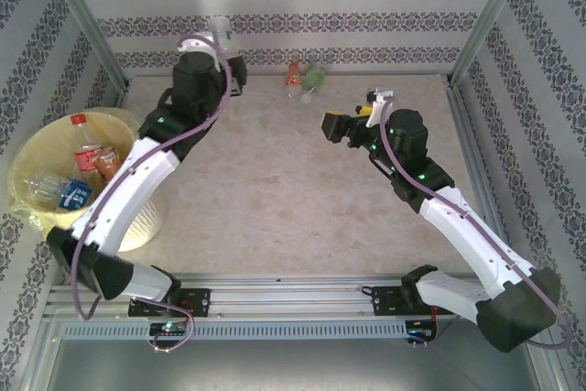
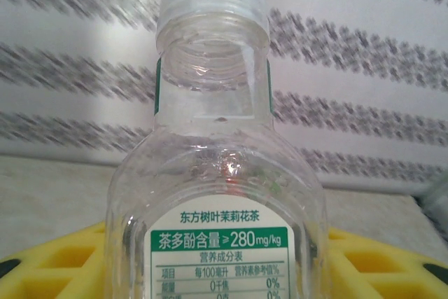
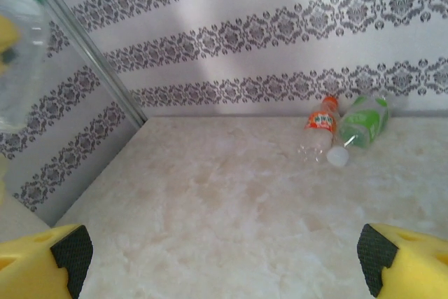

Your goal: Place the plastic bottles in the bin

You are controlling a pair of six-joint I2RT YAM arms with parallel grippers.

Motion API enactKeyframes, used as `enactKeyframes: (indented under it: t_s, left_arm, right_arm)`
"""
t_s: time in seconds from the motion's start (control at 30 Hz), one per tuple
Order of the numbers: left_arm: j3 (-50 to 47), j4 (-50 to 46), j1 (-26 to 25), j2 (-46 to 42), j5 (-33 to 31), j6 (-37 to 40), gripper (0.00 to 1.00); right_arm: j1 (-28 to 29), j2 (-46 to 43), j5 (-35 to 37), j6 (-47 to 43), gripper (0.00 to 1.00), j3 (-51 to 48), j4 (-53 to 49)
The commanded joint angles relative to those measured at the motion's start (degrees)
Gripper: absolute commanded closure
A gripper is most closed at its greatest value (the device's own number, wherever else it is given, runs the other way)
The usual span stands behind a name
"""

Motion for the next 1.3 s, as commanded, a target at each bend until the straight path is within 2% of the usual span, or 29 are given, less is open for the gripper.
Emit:
enactKeyframes:
  t_s: [0.0,0.13,0.2,0.37,0.47,0.6,0.67,0.93,1.03,1.13,1.27]
  left_arm:
    - [-1.5,-3.8,2.1,-6.1,-10.4,9.1,0.5]
    - [-3.9,-5.8,5.8,-12.3,-16.5,13.1,0.49]
    - [-5.3,-7.1,9.0,-15.2,-16.0,13.4,0.49]
    - [-10.2,-8.6,19.8,-21.8,-9.9,13.6,0.49]
    - [-13.3,-7.2,24.9,-25.4,-7.7,18.0,0.49]
    - [-17.3,-5.2,32.1,-28.8,2.8,23.9,0.49]
    - [-18.7,-5.5,35.7,-29.1,5.7,24.3,0.5]
    - [-24.3,0.8,48.7,-29.1,4.5,22.0,0.52]
    - [-27.5,6.4,54.5,-29.6,7.8,21.6,0.53]
    - [-28.0,7.7,60.7,-29.2,13.2,21.2,0.52]
    - [-28.9,8.8,65.4,-28.5,19.1,22.5,0.52]
  right_arm:
    - [0.5,0.6,3.0,-1.6,0.02,1.6,3.5]
    - [0.4,0.8,4.5,-2.1,0.02,1.3,4.3]
    - [0.4,1.1,5.2,-2.0,0.02,1.2,5.0]
    - [0.3,3.0,5.8,-0.8,0.02,1.6,7.4]
    - [0.3,4.7,5.3,-0.3,0.02,2.6,8.4]
    - [0.2,7.2,4.8,-0.3,0.02,4.3,8.7]
    - [0.1,8.5,4.8,-0.1,0.02,5.2,9.1]
    - [-0.2,12.7,2.4,1.3,0.02,8.4,10.2]
    - [-0.4,13.4,2.2,0.3,0.02,9.6,8.9]
    - [-0.8,14.2,1.9,0.1,0.02,10.6,8.5]
    - [-1.0,15.6,1.4,1.0,0.02,12.1,8.2]
